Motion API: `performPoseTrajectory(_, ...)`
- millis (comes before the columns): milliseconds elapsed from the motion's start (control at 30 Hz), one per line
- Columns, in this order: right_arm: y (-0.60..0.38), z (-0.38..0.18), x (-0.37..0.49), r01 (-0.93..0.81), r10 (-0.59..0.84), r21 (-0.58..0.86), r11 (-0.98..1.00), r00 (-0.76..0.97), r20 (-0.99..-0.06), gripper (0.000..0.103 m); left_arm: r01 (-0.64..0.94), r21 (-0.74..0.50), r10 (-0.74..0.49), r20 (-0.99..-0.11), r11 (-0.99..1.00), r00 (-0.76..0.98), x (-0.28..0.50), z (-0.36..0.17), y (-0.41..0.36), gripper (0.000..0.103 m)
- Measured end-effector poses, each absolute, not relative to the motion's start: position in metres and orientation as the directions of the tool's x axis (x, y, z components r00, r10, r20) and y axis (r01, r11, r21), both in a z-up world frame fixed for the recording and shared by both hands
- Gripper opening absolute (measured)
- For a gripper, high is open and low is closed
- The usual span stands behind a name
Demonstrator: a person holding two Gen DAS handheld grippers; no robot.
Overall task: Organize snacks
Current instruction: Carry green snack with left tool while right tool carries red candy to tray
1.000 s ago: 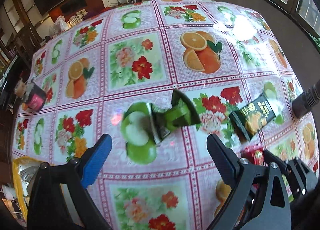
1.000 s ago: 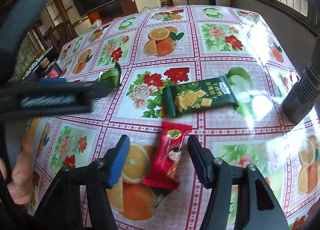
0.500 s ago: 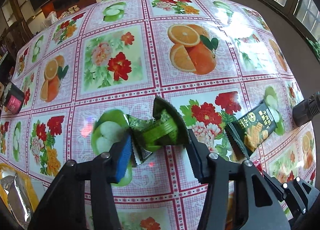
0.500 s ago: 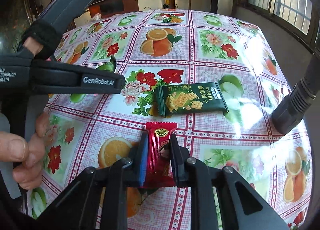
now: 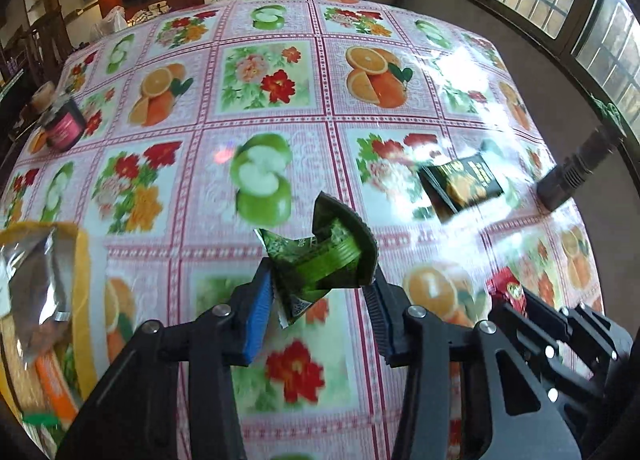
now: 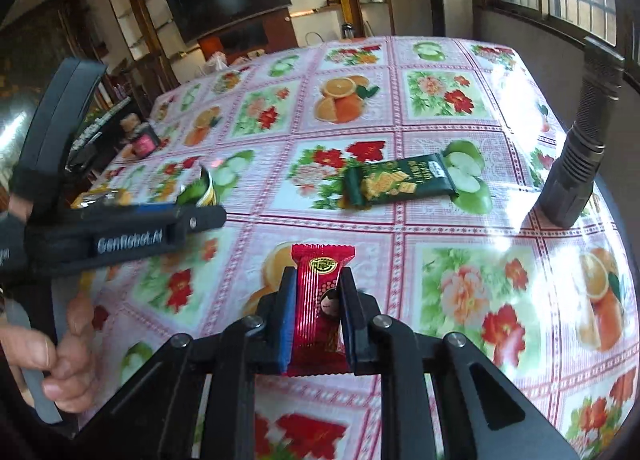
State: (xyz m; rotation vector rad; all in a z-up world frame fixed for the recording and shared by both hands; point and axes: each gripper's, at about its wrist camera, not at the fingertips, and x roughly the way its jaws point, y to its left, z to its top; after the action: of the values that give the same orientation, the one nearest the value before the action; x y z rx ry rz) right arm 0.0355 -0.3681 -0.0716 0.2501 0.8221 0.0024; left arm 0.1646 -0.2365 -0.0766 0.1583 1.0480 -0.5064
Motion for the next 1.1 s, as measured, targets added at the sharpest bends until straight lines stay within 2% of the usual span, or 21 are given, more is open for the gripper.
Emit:
performPoseTrajectory(267,-0.334,-0.059,0.027,-0.017,0.221,0.293,0.956,0.695,-0.684,0.019,0.427,-0.079,-0.303,-0.818,0.901,0.489,0.113,-0.046,-0.185,0.046)
performPoseTrajectory(567,-0.265,-0.05,0.03,-0.185,0.375,0.344,0.921,0.665,-0.646,0.019,0.348,-0.051,-0.246,-0.801,0.936,0.546,0.073,-0.036,-0.108,0.046)
performPoseTrajectory(1100,-0.199,-0.038,0.047,-0.312,0.443,0.315,0.896,0.627,-0.641,0.019,0.193,-0.05,-0.158,-0.788,0.98,0.595,0.068,-0.037,-0.02,0.046)
